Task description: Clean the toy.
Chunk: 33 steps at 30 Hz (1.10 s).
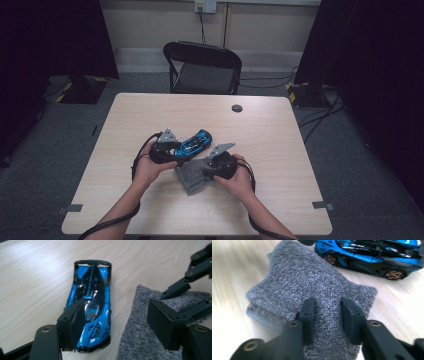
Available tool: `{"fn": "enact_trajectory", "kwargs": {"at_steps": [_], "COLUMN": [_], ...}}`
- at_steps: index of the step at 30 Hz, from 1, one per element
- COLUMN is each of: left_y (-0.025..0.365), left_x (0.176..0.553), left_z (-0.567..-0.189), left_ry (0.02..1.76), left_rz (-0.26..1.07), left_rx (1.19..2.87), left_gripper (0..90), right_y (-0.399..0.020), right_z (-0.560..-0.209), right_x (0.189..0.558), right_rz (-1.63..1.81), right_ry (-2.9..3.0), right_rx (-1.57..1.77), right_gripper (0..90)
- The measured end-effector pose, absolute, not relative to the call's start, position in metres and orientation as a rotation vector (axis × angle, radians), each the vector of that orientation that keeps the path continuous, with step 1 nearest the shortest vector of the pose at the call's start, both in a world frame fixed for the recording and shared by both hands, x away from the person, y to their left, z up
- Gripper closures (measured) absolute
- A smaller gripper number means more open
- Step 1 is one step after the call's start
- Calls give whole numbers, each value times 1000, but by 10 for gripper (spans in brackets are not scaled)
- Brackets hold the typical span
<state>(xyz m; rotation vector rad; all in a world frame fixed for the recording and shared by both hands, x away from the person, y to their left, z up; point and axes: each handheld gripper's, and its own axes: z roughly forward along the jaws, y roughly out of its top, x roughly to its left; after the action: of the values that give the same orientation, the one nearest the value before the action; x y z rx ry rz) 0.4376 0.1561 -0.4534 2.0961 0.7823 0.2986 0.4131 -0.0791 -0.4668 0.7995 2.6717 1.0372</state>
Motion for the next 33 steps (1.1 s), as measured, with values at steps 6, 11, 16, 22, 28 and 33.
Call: {"fn": "enact_trajectory", "kwargs": {"at_steps": [6, 11, 16, 22, 28, 33], "left_y": [148, 137, 121, 112, 112, 115], "left_x": [433, 424, 419, 413, 408, 404], "left_z": [-454, -454, -459, -472, -489, -495], "left_ry": [749, 681, 614, 566, 508, 527], "left_rz": [266, 241, 213, 176, 200, 184], "left_rx": [2097, 2116, 2165, 2208, 2275, 2260], "left_gripper": [315, 334, 337, 336, 382, 477], "right_y": [-91, -115, -128, -130, -116, -95], "right_z": [-460, -451, -447, -449, -443, -446], "right_x": [416, 417, 423, 434, 452, 465], "right_rz": [1099, 1182, 1186, 1181, 1197, 1196], "right_ry": [2689, 2626, 2560, 2547, 2502, 2533], "right_rx": [777, 828, 876, 898, 917, 868], "right_gripper": [462, 404, 341, 282, 203, 177]}}
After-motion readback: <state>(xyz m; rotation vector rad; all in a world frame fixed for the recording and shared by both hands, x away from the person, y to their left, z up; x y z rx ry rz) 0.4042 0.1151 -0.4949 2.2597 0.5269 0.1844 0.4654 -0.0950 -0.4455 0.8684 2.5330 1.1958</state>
